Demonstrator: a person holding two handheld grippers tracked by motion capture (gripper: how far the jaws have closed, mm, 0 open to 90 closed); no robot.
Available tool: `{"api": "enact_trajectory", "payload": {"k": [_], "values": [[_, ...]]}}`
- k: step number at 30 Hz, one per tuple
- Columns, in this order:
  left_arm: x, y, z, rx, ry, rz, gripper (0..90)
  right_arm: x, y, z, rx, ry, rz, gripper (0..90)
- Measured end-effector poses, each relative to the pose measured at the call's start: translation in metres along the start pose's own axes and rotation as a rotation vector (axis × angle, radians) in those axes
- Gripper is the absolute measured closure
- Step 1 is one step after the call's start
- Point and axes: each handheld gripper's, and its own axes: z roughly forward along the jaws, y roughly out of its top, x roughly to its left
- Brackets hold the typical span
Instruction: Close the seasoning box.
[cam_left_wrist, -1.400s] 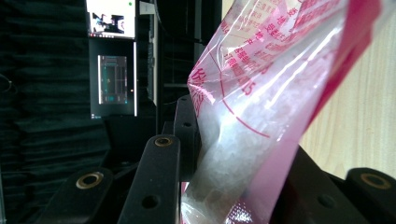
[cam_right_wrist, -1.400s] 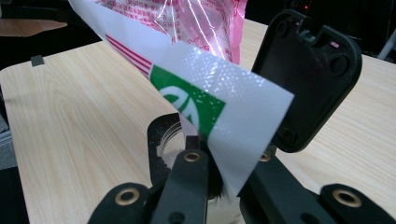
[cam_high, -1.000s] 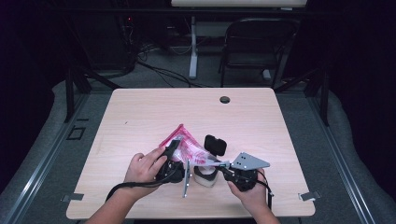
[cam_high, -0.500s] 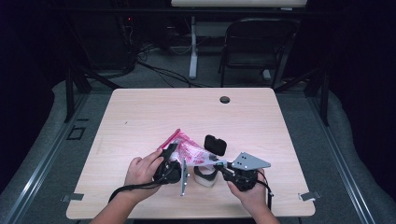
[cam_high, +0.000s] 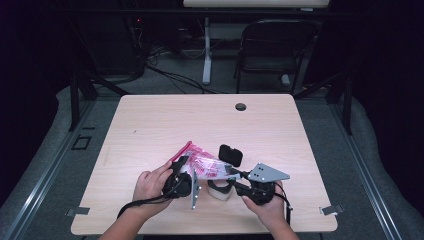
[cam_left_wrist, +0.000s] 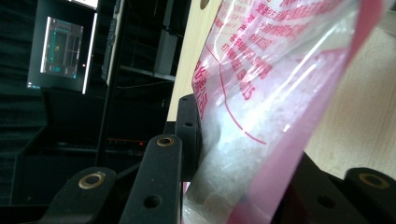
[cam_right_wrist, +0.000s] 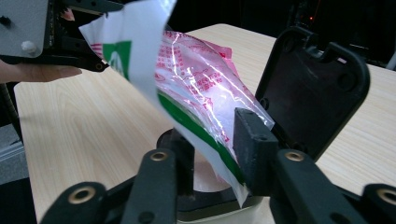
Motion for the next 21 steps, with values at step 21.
{"api": "enact_trajectory", "payload": {"k": [21], "values": [[0.000, -0.019, 0.007, -0.028, -0.101, -0.181, 76.6, -0.002, -0.003, 0.003, -0.008, -0.013, 0.011, 52.8]]}}
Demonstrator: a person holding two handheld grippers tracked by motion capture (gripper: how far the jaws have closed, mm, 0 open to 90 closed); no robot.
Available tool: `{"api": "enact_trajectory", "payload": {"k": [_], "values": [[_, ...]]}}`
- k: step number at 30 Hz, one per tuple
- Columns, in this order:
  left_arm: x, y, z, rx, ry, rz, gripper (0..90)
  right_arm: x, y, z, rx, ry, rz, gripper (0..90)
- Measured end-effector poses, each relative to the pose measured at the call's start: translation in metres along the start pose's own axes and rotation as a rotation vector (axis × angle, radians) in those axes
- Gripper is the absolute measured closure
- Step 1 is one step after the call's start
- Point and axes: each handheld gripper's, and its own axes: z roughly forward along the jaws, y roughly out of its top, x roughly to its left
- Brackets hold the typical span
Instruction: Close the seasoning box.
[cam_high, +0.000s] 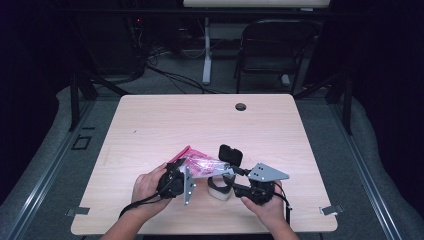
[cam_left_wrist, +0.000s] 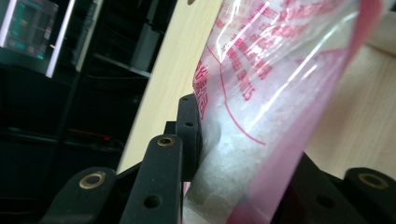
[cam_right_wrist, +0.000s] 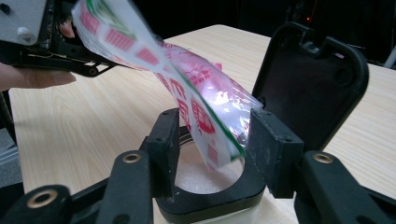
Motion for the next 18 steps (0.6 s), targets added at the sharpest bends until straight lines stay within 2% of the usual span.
{"api": "enact_trajectory", "payload": {"k": [1, 5, 11, 17, 18], "values": [[0.000, -0.002, 0.001, -0.009, -0.012, -0.029, 76.7, -0.001, 0.000, 0.000, 0.004, 0.002, 0.002, 52.7], [0.000, -0.008, 0.004, -0.028, -0.049, -0.085, 76.8, -0.001, -0.002, 0.002, 0.011, 0.007, 0.007, 52.1], [-0.002, -0.018, 0.008, -0.046, -0.117, -0.154, 76.9, -0.001, -0.004, 0.004, 0.014, 0.007, 0.010, 51.4], [-0.001, -0.024, 0.010, -0.064, -0.159, -0.197, 77.1, -0.002, -0.005, 0.005, 0.018, 0.002, 0.013, 50.7], [0.000, -0.026, 0.011, -0.067, -0.183, -0.211, 77.0, -0.002, -0.005, 0.005, 0.020, 0.003, 0.011, 50.6]]}}
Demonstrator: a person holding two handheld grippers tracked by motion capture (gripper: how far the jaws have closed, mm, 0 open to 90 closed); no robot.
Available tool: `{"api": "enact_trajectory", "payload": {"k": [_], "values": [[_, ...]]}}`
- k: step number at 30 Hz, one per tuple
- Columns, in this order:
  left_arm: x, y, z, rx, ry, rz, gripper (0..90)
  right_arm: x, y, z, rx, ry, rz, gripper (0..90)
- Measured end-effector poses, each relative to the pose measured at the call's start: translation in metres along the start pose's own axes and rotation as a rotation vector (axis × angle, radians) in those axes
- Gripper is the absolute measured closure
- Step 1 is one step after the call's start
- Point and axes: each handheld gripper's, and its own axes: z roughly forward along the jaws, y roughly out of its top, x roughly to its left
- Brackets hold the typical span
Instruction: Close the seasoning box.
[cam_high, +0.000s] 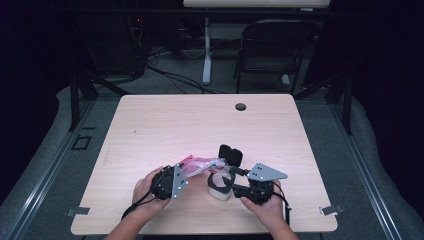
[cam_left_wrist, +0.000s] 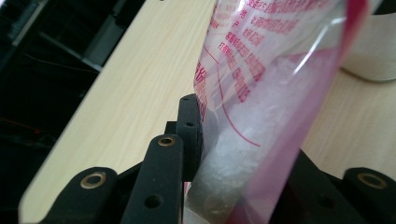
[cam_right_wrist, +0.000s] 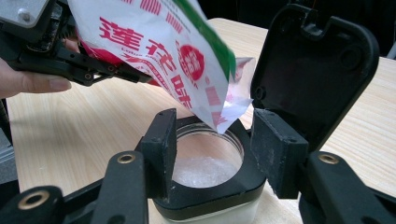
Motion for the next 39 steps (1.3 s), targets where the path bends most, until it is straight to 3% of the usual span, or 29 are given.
{"api": "enact_trajectory", "payload": {"k": [10, 19, 26, 33, 39], "values": [[0.003, -0.007, 0.005, -0.018, -0.064, -0.090, 77.2, -0.005, -0.001, -0.004, -0.038, -0.030, 0.029, 50.6], [0.005, -0.018, 0.012, -0.037, -0.137, -0.219, 77.5, -0.007, -0.002, -0.006, -0.048, -0.057, 0.041, 50.7], [0.009, -0.025, 0.015, -0.028, -0.173, -0.291, 77.5, -0.007, -0.002, -0.006, -0.056, -0.069, 0.050, 50.9], [0.016, -0.032, 0.017, -0.025, -0.245, -0.420, 77.1, -0.007, -0.002, -0.006, -0.057, -0.067, 0.050, 51.0], [0.019, -0.037, 0.020, -0.001, -0.265, -0.478, 77.3, -0.007, -0.003, -0.006, -0.051, -0.068, 0.048, 50.9]]}}
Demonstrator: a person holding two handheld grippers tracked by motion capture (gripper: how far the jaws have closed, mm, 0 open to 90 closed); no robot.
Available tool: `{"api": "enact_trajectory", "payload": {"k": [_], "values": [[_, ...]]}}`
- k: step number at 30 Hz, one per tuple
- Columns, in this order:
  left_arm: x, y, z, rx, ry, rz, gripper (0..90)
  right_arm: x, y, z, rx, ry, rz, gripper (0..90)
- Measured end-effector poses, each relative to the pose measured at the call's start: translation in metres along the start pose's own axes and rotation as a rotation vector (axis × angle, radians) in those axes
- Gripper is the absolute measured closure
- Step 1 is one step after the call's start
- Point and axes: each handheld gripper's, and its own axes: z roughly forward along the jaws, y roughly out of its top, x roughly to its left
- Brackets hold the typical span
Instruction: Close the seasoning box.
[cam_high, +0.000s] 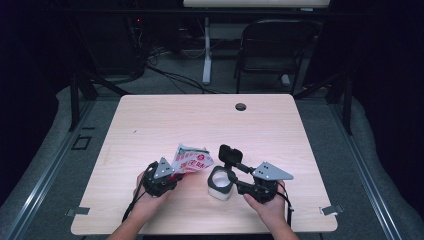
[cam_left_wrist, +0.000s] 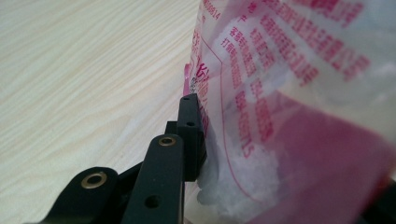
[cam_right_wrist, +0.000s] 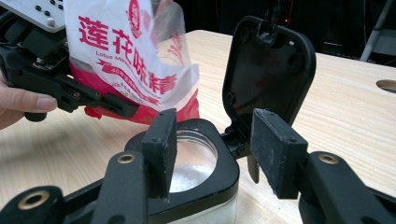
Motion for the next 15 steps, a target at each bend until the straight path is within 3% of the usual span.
{"api": "enact_trajectory", "payload": {"k": [6, 15], "values": [[0.008, -0.005, 0.000, -0.001, -0.007, -0.061, 78.9, 0.000, 0.000, 0.001, 0.004, 0.001, -0.003, 51.0], [0.023, -0.013, -0.007, -0.053, 0.010, -0.158, 80.2, 0.000, 0.001, 0.001, -0.006, 0.000, 0.003, 51.0]]}}
